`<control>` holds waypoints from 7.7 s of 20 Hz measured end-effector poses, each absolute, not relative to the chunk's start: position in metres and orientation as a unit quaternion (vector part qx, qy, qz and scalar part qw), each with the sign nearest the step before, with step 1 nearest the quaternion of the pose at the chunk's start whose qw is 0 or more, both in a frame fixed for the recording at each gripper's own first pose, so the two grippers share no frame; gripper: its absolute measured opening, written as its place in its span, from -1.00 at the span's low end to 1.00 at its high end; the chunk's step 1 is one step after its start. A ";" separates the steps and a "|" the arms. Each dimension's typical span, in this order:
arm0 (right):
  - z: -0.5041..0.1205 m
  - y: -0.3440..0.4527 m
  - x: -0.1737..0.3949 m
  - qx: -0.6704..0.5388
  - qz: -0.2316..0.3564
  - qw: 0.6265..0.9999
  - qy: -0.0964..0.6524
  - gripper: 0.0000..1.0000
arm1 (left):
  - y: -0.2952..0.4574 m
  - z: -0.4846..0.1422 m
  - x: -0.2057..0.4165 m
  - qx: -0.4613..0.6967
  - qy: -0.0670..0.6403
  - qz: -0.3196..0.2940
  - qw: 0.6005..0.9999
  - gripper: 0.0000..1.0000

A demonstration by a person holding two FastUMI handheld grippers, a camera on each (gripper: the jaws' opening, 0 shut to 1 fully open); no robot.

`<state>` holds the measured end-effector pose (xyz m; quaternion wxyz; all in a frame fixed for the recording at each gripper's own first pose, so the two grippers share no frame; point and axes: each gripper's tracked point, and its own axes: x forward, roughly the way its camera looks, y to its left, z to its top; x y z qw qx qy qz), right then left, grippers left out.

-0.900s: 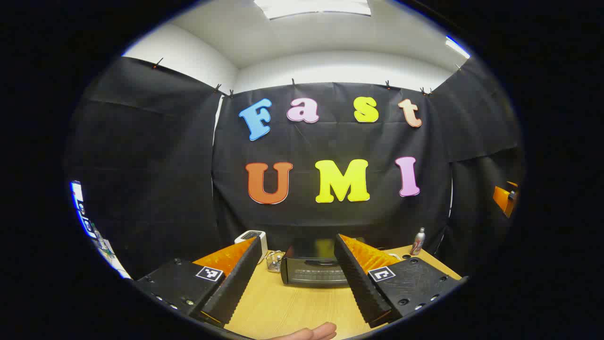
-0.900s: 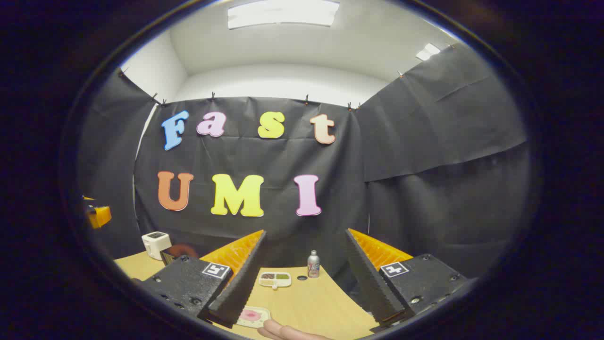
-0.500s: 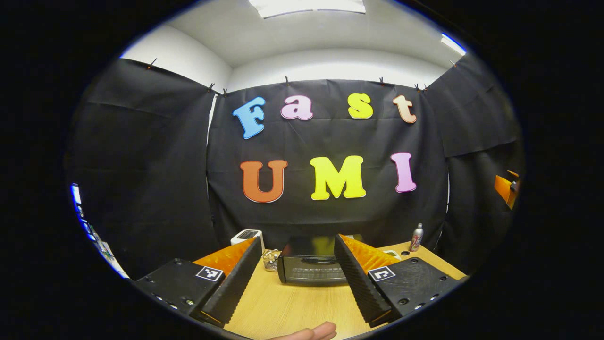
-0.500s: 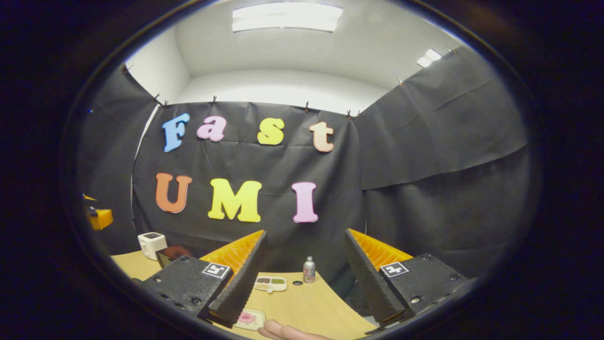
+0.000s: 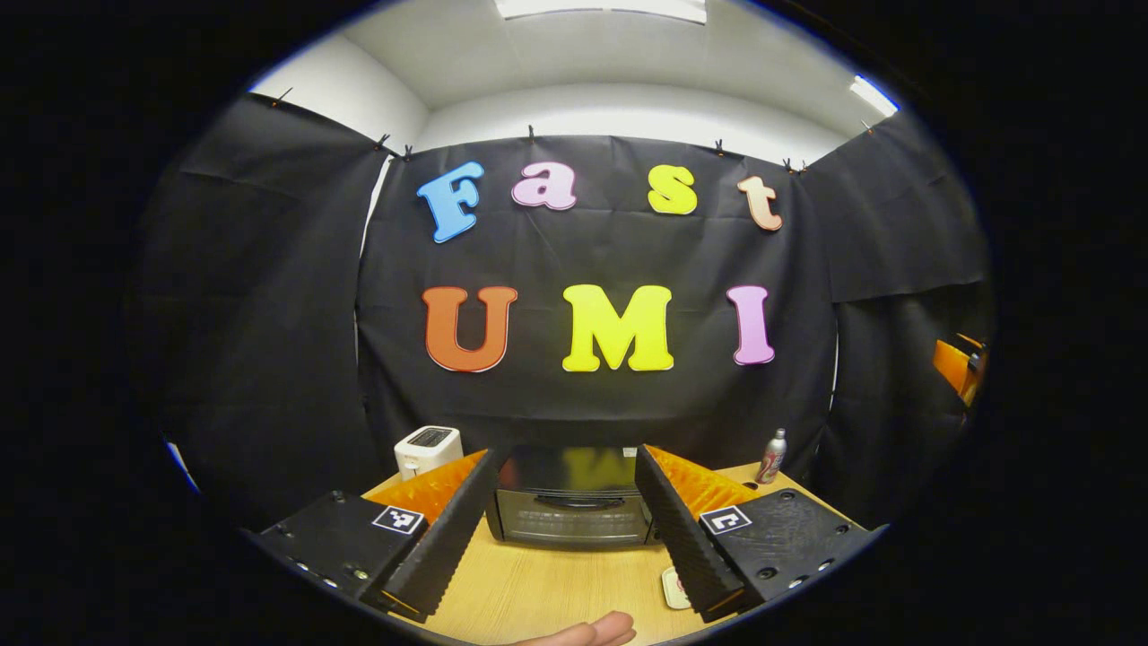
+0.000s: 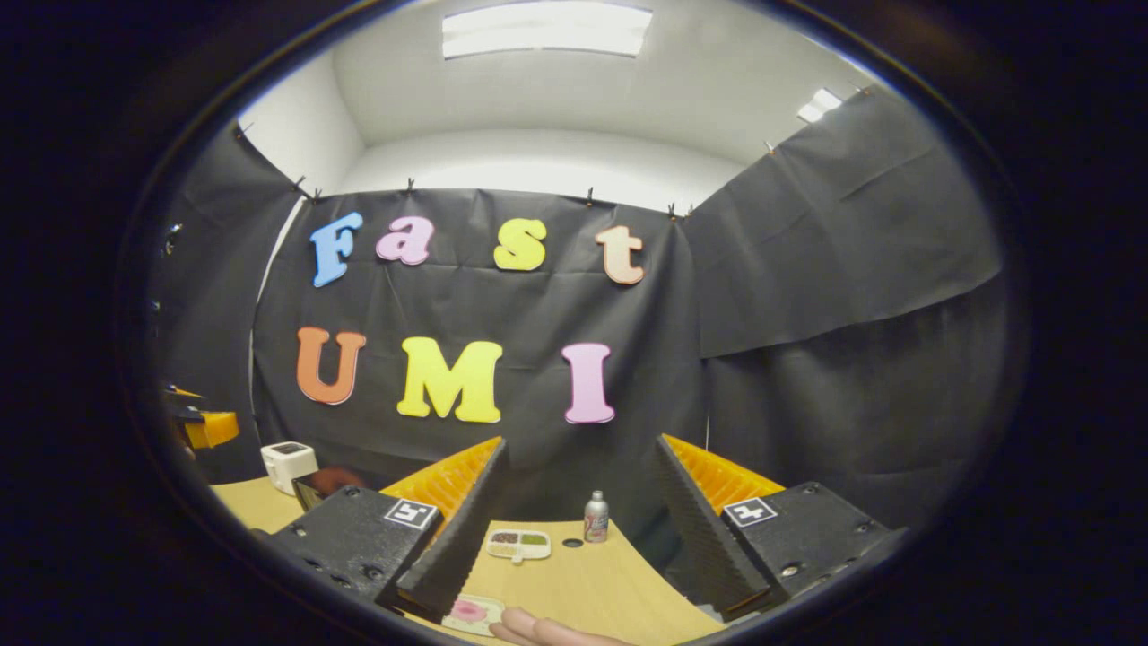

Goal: Open the electric oven with the left hand, put the food in, and close the electric oven.

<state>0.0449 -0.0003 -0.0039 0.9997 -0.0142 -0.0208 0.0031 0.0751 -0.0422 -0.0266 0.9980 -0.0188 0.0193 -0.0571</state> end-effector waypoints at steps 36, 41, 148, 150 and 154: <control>-0.033 -0.006 0.100 -0.007 0.016 1.000 -0.025 0.93 | -0.104 -0.234 0.260 0.017 0.229 -0.099 0.968 0.91; -0.031 -0.005 0.096 -0.009 0.015 0.999 -0.027 0.93 | -0.101 -0.236 0.236 0.014 0.218 -0.099 0.971 0.91; -0.319 0.132 0.049 0.259 0.217 0.718 0.608 -0.92 | 0.025 -0.126 0.012 0.017 0.032 -0.041 0.999 0.92; -0.316 0.155 0.050 0.261 0.226 0.716 0.607 -0.98 | 0.036 -0.125 0.011 0.014 0.031 -0.036 0.999 0.93; -0.321 0.202 0.057 0.278 0.236 0.703 0.610 -0.92 | 0.056 -0.124 0.014 0.022 0.027 -0.023 0.999 0.92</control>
